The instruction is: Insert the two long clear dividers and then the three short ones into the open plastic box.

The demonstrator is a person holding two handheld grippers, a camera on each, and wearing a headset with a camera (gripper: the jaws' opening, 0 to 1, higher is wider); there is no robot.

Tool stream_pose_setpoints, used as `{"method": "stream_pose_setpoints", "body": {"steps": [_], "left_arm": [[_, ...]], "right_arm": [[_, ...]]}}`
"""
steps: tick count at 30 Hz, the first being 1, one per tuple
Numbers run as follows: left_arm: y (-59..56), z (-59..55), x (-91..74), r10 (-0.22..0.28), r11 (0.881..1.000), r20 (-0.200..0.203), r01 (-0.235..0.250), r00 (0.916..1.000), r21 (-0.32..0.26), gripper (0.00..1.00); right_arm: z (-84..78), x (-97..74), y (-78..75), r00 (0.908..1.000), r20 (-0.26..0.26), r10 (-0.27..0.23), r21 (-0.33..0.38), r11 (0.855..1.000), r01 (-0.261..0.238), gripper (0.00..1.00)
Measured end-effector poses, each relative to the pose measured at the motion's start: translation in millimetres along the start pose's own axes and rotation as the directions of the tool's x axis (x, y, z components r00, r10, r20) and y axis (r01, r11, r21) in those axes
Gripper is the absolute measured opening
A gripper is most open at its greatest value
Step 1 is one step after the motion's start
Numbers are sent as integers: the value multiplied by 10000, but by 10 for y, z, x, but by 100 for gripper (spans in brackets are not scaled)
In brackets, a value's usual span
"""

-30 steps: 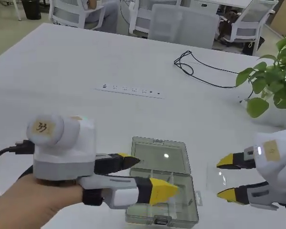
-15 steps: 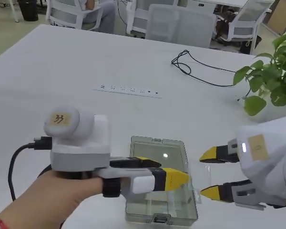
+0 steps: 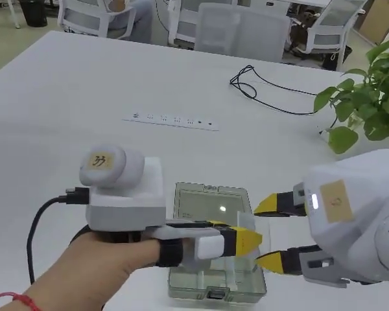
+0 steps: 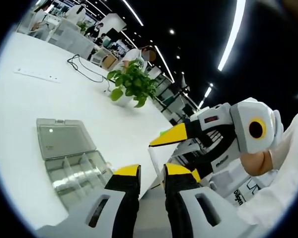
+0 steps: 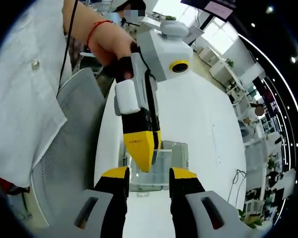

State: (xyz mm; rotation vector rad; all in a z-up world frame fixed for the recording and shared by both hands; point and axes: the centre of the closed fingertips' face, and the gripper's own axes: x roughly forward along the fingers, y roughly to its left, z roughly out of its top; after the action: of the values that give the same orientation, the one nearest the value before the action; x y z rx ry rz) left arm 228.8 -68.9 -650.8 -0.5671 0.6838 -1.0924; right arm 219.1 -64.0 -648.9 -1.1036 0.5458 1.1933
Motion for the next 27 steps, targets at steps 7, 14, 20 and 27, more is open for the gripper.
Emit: {"method": "stream_pose_setpoints", "body": {"steps": [7,14,20,27], "left_arm": [[-12,-13,3,-118,9998,20,119,9999,-186,11],[-35,-11,6,-266,9995,16,267,9996,-176,1],[-46,-20,5,-372,9985,-14,371,9993,-409,0],[-66,0,4,-464,9944,181,479,9988,-937,0]], "right_arm": [[29,6,2,10000,7,16,-74,10000,-16,33],[42,8,0,10000,6,54,-53,10000,-54,33],[43,4,8,10000,7,96,-26,10000,-96,33],[50,-2,-2,10000,-7,18,-156,9999,-18,33]]}}
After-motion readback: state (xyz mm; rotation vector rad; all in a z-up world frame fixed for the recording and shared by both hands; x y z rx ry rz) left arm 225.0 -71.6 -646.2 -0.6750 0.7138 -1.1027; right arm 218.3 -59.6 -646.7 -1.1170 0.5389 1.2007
